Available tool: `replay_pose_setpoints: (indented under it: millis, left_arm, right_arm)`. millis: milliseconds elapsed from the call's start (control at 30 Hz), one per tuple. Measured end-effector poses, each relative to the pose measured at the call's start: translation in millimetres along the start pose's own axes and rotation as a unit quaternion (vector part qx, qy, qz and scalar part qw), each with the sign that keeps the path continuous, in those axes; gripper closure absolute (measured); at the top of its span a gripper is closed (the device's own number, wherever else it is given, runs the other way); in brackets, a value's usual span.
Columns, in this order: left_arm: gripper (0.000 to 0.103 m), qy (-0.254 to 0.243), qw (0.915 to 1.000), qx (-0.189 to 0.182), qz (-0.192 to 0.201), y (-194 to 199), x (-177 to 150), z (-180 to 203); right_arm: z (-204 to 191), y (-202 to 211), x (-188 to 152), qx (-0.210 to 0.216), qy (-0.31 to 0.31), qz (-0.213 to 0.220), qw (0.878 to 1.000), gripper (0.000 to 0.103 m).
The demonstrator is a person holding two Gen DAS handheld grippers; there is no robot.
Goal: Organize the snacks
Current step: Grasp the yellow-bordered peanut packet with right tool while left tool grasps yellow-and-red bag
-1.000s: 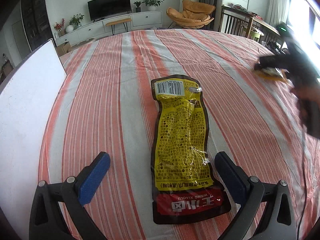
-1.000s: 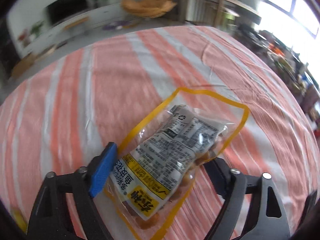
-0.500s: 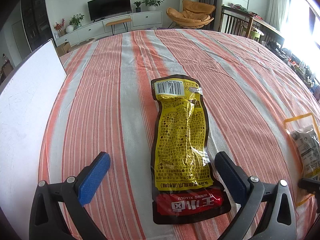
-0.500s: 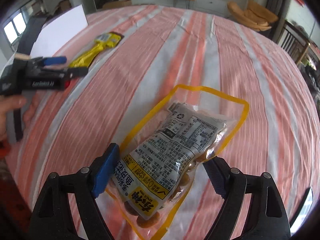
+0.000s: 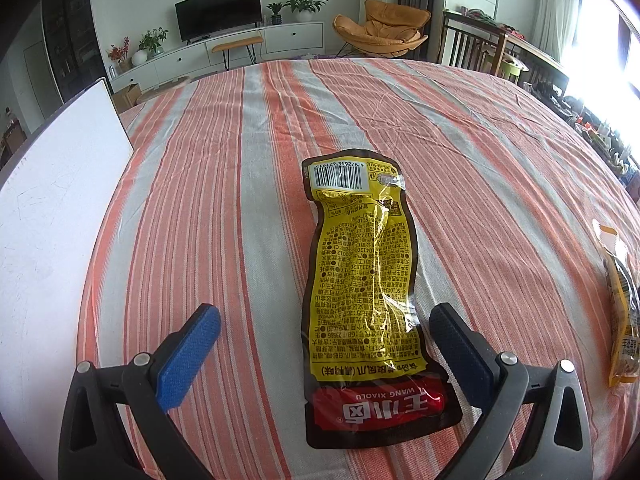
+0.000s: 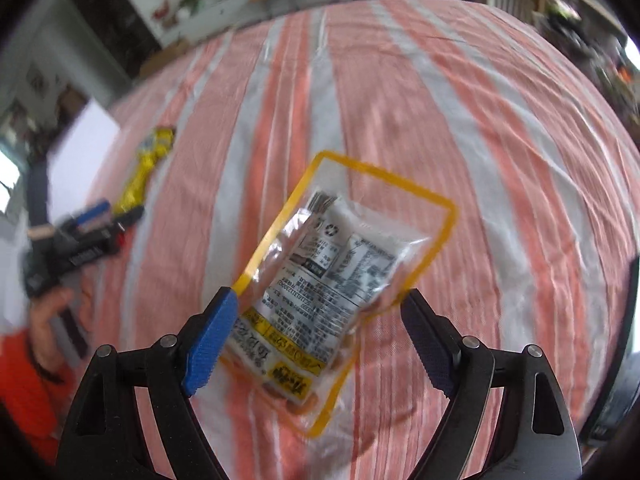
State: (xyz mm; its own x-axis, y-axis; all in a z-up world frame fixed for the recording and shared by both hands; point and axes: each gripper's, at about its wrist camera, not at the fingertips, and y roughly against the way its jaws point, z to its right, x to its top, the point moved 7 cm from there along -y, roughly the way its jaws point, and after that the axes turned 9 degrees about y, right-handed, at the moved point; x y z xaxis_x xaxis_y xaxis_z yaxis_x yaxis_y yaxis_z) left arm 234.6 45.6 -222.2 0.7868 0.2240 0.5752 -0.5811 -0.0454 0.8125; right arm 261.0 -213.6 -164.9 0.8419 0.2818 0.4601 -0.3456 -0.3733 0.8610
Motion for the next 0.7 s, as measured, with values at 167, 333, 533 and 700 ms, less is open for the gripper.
replay_pose_setpoints:
  millis: [167,333,533,700]
  left_arm:
    - [0.0,0.001,1.0,-0.001,0.0,0.0,-0.1,0.0]
    - [0.0,-0.006,0.9973,-0.007,-0.072,-12.2,12.6,7.4]
    - [0.002,-0.012,0.9939,0.006,-0.109,-20.2,18.1,10.0]
    - [0.069,-0.011,0.9974,-0.035,-0.062,5.2,14.0,9.5]
  right_arm:
    - [36.4,19.7,-6.6,-0.024,-0.112,-0.003,0.993,0.017]
    - [19.0,8.6,4.9,-0.051,-0.149,-0.025,0.987,0.017]
    - [-53.6,-43.0,3.8,-0.146,0.026,-0.059,0.987,0.008]
    - [-24.9,-21.3,3.2,-0.15,-0.028,-0.035,0.988,0.041]
